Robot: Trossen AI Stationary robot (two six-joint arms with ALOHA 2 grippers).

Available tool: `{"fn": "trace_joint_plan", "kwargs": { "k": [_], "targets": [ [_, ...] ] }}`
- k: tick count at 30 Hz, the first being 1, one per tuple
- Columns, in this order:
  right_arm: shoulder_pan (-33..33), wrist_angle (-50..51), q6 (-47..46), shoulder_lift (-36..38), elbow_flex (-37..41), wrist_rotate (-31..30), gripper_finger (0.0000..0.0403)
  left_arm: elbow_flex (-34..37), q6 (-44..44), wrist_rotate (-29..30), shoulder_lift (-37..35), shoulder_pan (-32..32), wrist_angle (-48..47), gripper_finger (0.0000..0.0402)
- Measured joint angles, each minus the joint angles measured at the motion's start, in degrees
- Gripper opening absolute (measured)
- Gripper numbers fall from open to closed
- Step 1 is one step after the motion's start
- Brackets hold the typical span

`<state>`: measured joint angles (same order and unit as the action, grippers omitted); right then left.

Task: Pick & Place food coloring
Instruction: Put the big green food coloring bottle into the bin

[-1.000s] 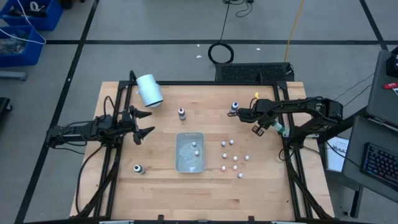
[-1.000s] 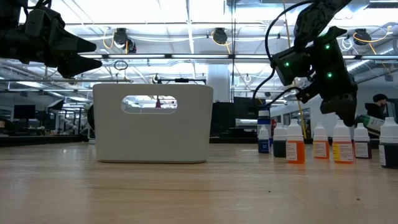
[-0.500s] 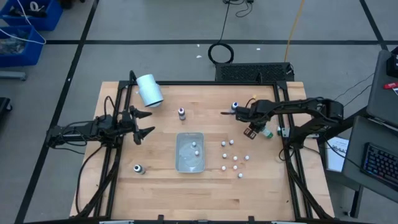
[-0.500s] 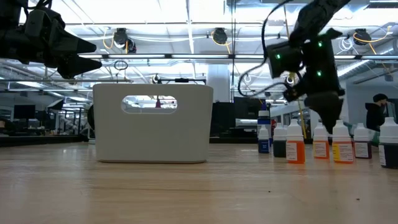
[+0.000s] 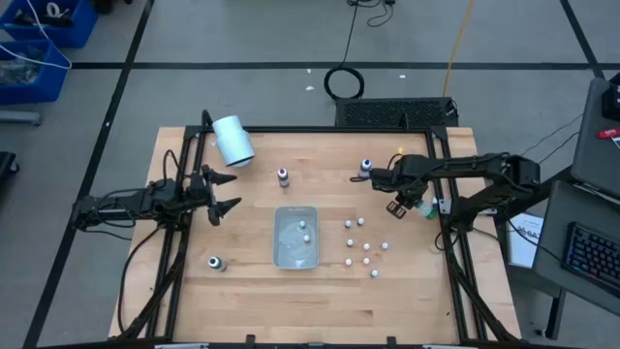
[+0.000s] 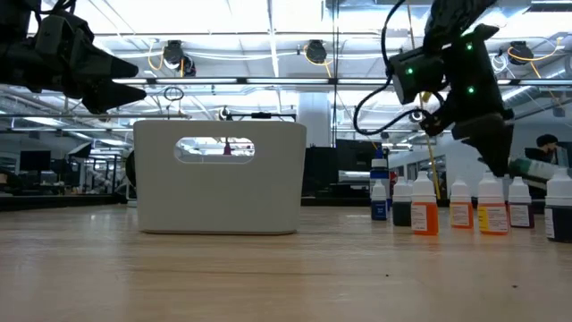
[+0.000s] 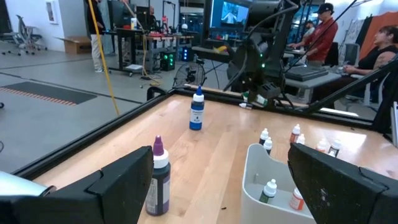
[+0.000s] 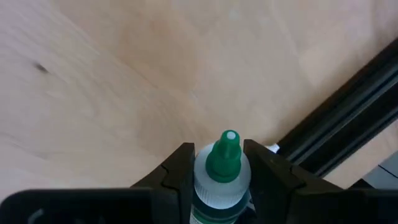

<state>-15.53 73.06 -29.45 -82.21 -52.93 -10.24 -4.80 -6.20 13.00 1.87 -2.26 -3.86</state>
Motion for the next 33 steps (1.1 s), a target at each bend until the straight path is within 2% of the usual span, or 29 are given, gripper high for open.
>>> {"fn": "trace_joint_plan", "kwargs": {
  "k": [6,11,13,20,22,24,26,29,31,33],
  "targets": [
    [-2.0,0.5,-0.4,0.0,4.0,1.2,0.0108,0.0,0.0,0.0,0.0,0.0,-0.5,0.0365],
    [-4.4,-4.4,1.9,0.0,7.3,2.5,0.0108,0.0,0.0,0.0,0.0,0.0,-0.5,0.0365],
    [-5.8,-5.9,2.8,0.0,8.0,0.3,0.0108,0.0,0.0,0.0,0.0,0.0,-0.5,0.0365],
    [-11.0,-8.8,3.2,0.1,7.0,-14.2,0.0108,0.0,0.0,0.0,0.0,0.0,-0.4,0.0365],
    [-11.9,-10.0,5.4,0.0,6.4,-18.5,0.0108,0.0,0.0,0.0,0.0,0.0,-0.4,0.0365],
    [-12.3,-13.1,8.1,0.0,5.5,-20.1,0.0108,0.0,0.0,0.0,0.0,0.0,-0.4,0.0365],
    [-12.4,-19.1,13.1,0.1,4.4,-17.9,0.0108,0.0,0.0,0.0,0.0,0.0,-0.4,0.0365],
    [-12.2,-26.7,17.0,0.9,2.7,-9.0,0.0108,0.0,0.0,0.0,0.0,0.0,-0.4,0.0365],
    [-11.6,-27.1,17.3,1.1,1.5,-8.1,0.0108,0.0,0.0,0.0,0.0,0.0,-0.4,0.0365],
    [-11.2,-24.7,17.7,1.1,0.4,-10.3,0.0108,0.0,0.0,0.1,0.0,0.0,-0.5,0.0365]
  ]
}}
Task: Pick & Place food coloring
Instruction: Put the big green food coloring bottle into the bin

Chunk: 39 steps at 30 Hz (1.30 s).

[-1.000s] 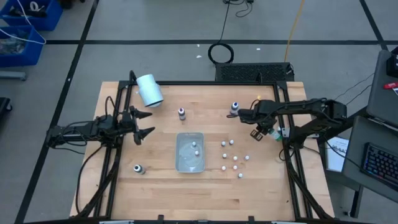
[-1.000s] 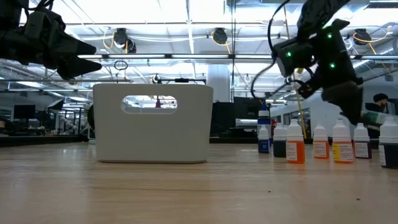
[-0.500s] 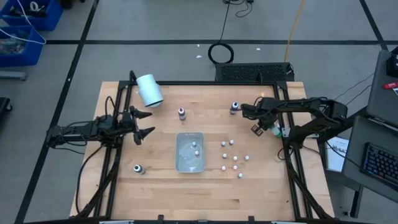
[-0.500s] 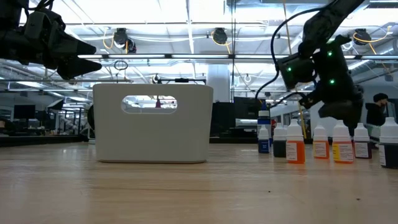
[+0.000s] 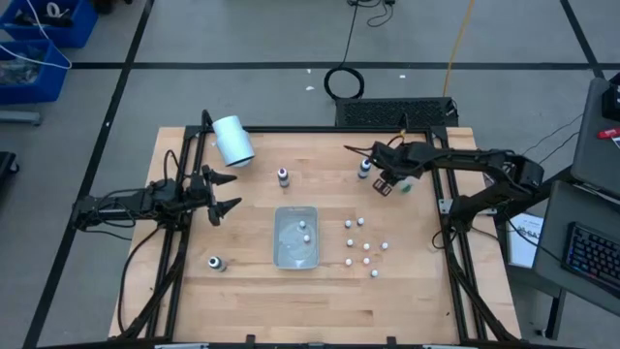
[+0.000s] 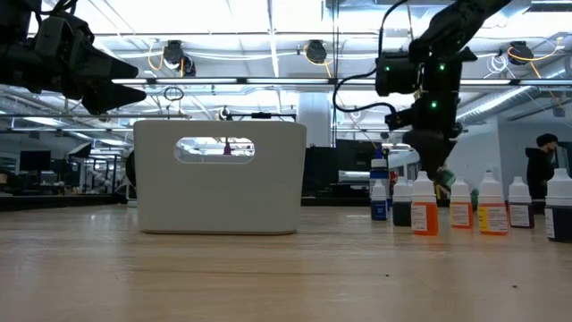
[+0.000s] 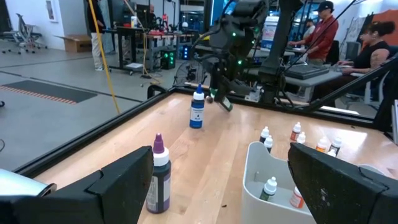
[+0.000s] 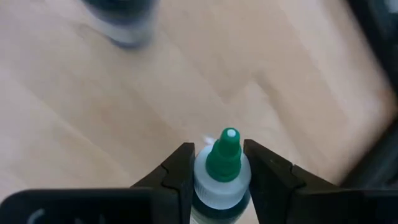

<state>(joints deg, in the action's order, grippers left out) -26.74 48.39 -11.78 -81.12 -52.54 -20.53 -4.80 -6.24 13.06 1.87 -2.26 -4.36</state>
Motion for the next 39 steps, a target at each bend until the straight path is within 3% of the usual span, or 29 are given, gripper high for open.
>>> {"fn": "trace_joint_plan", "kwargs": {
  "k": [8,12,21,28,32,39],
  "targets": [
    [-2.4,6.4,2.5,0.0,-2.7,-13.2,0.0108,0.0,0.0,0.0,0.0,0.0,-0.1,0.0365],
    [-7.8,1.0,8.0,0.0,-2.1,-18.3,0.0108,0.0,0.0,0.0,0.0,0.0,-0.1,0.0365],
    [-20.2,-17.2,17.0,0.0,-0.8,-16.6,0.0108,0.0,-0.2,0.0,0.0,0.0,0.0,0.0365],
    [-25.0,-19.5,18.5,-0.3,-0.8,-15.1,0.0108,0.0,-0.1,0.0,0.0,0.0,-0.1,0.0365],
    [-26.9,-18.4,16.7,-1.2,-0.7,-9.9,0.0108,0.0,0.0,0.0,0.0,0.0,-0.1,0.0365],
    [-28.4,-19.4,15.5,-4.1,4.4,-7.7,0.0108,0.0,0.0,0.0,0.0,0.0,-0.1,0.0365]
  ]
}}
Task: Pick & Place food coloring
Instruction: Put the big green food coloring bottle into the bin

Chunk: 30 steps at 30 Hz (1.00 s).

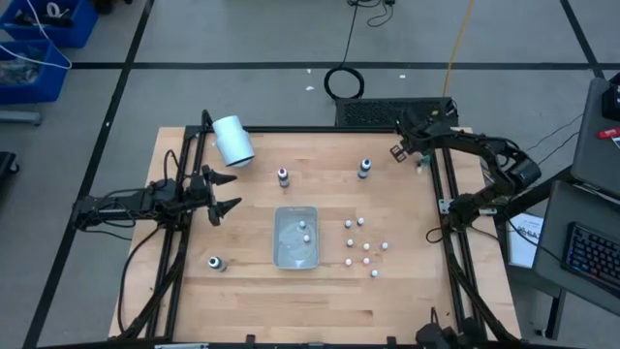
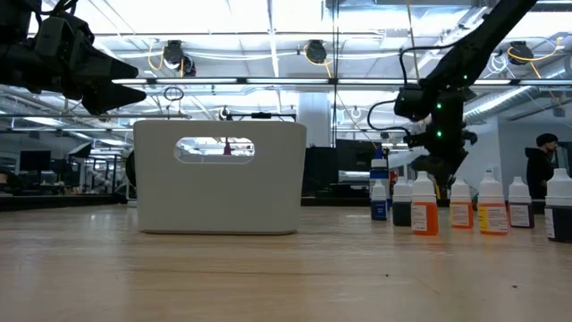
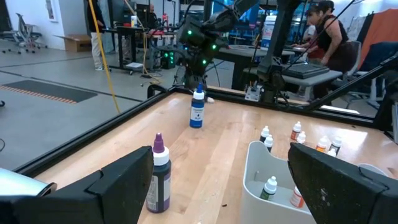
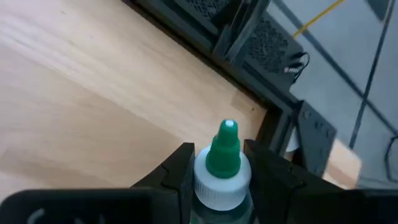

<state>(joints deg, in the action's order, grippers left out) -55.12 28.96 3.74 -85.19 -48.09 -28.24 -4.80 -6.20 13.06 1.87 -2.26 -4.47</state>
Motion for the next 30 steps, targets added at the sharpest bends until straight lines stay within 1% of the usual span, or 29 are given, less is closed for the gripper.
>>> {"fn": "trace_joint_plan", "kwargs": {
  "k": [2,6,8,10,12,14,18,22,26,28,30],
  "targets": [
    [0.0,1.4,-1.4,-0.1,1.1,1.9,0.0108,0.0,0.0,0.0,0.0,0.0,0.0,0.0365],
    [1.5,7.9,-7.0,0.5,1.3,9.5,0.0108,0.0,0.0,0.0,0.0,0.0,0.0,0.0365],
    [3.2,9.8,-8.5,1.2,1.3,12.0,0.0108,0.0,0.0,0.0,0.0,0.0,0.0,0.0365],
    [5.7,9.5,-8.4,2.1,1.3,12.1,0.0108,0.0,0.0,0.1,0.0,0.0,0.0,0.0365],
    [7.7,6.4,-6.8,3.1,1.3,12.3,0.0108,0.0,0.3,0.3,0.0,0.0,0.0,0.0365],
    [9.1,1.6,-5.3,3.8,1.2,11.8,0.0108,0.0,0.5,0.4,0.0,0.0,0.0,0.0365],
    [9.8,-8.2,-2.4,4.1,1.2,10.5,0.0108,0.0,0.5,0.4,0.0,0.0,0.4,0.0365],
    [10.2,-8.0,-1.6,4.1,0.5,9.8,0.0108,0.0,0.2,0.4,0.0,0.0,0.3,0.0365],
    [11.4,-7.6,-0.1,4.9,0.2,5.2,0.0108,0.0,0.2,0.4,0.0,0.0,0.0,0.0365],
    [12.2,-8.5,0.6,6.6,0.2,3.1,0.0108,0.0,0.2,0.4,0.0,0.0,0.0,0.0365],
    [13.3,-10.5,0.6,9.3,0.0,3.1,0.0108,0.0,0.3,0.4,0.0,0.0,0.0,0.0365]
  ]
}}
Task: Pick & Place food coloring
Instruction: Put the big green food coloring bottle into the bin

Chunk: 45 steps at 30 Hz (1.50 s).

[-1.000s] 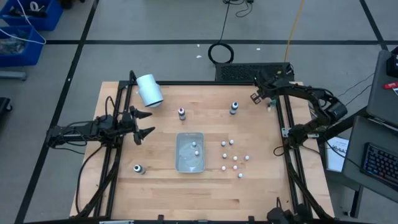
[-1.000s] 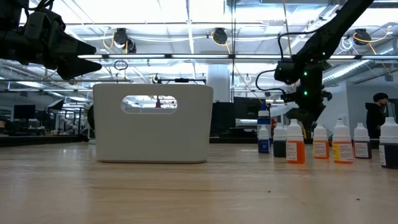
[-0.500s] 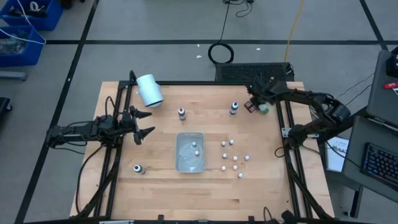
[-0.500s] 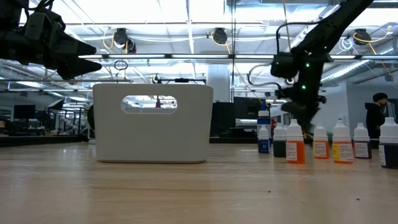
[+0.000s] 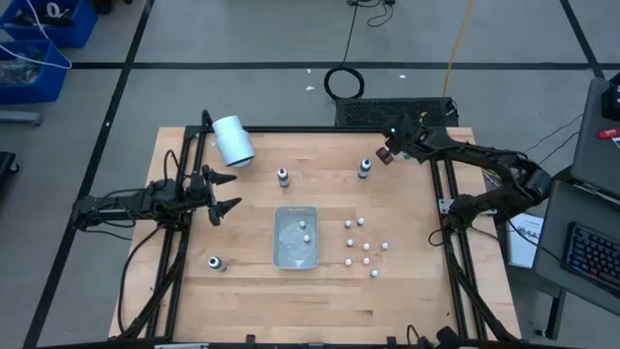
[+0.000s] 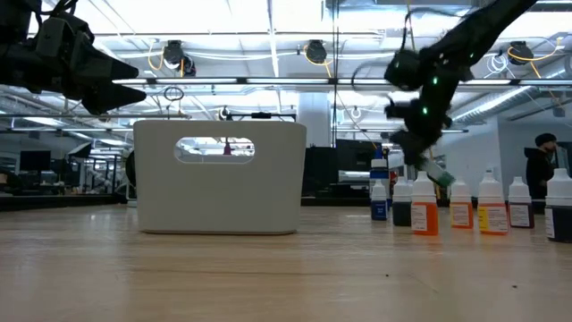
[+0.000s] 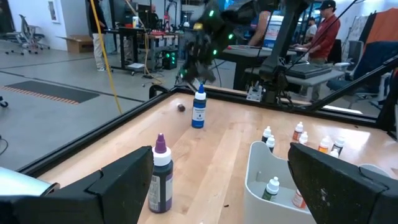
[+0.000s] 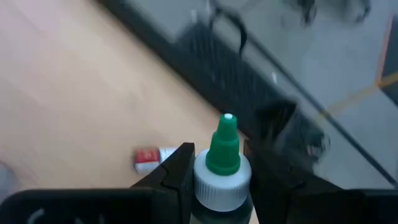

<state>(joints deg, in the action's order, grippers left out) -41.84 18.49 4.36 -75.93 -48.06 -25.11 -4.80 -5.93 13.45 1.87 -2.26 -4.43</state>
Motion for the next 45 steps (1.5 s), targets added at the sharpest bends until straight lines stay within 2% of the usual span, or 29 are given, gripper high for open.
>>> {"fn": "trace_joint_plan", "kwargs": {
  "k": [3,7,10,14,17,20,24,28,31,36,39,42,45],
  "targets": [
    [2.7,-4.9,0.3,4.9,-0.2,5.6,0.0108,0.0,0.7,0.1,0.0,0.0,0.0,0.0365],
    [9.0,-12.5,4.0,10.9,-0.2,19.2,0.0108,0.0,1.0,0.1,0.0,0.0,-0.1,0.0365],
    [16.1,-18.1,5.6,13.2,-0.2,23.6,0.0108,0.0,1.1,0.1,0.0,0.0,-0.1,0.0365],
    [27.1,-22.9,6.2,13.3,-0.2,25.3,0.0108,0.0,1.2,0.1,0.0,0.0,-0.1,0.0365],
    [35.1,-25.2,5.9,10.6,-0.3,25.2,0.0108,0.0,1.2,0.1,0.0,0.0,-0.1,0.0365],
    [41.7,-28.4,5.2,6.2,-1.1,25.1,0.0108,0.0,1.2,0.1,0.0,0.0,-0.1,0.0365],
    [47.7,-28.6,4.4,-2.2,-6.0,25.3,0.0108,0.0,1.2,0.1,0.0,0.0,0.1,0.0365],
    [50.7,-27.9,5.0,-10.9,-11.9,26.8,0.0108,0.0,1.3,0.2,0.0,0.0,0.3,0.0365],
    [51.6,-23.1,6.6,-14.6,-15.6,26.4,0.0108,0.0,1.4,0.2,0.0,0.0,0.0,0.0365],
    [51.4,-18.6,7.7,-12.2,-16.0,12.1,0.0108,0.0,1.3,0.1,0.0,0.0,-0.1,0.0365],
    [50.8,-18.0,5.6,-7.3,-13.7,8.0,0.0108,0.0,1.3,0.1,0.0,0.0,-0.3,0.0365],
    [49.6,-21.9,3.3,-3.5,-11.1,10.5,0.0108,0.0,1.3,0.1,0.0,0.0,-0.6,0.0365],
    [48.8,-28.9,2.3,-3.2,-8.5,19.1,0.0108,0.0,1.3,0.1,0.0,0.0,-0.5,0.0365]
  ]
}}
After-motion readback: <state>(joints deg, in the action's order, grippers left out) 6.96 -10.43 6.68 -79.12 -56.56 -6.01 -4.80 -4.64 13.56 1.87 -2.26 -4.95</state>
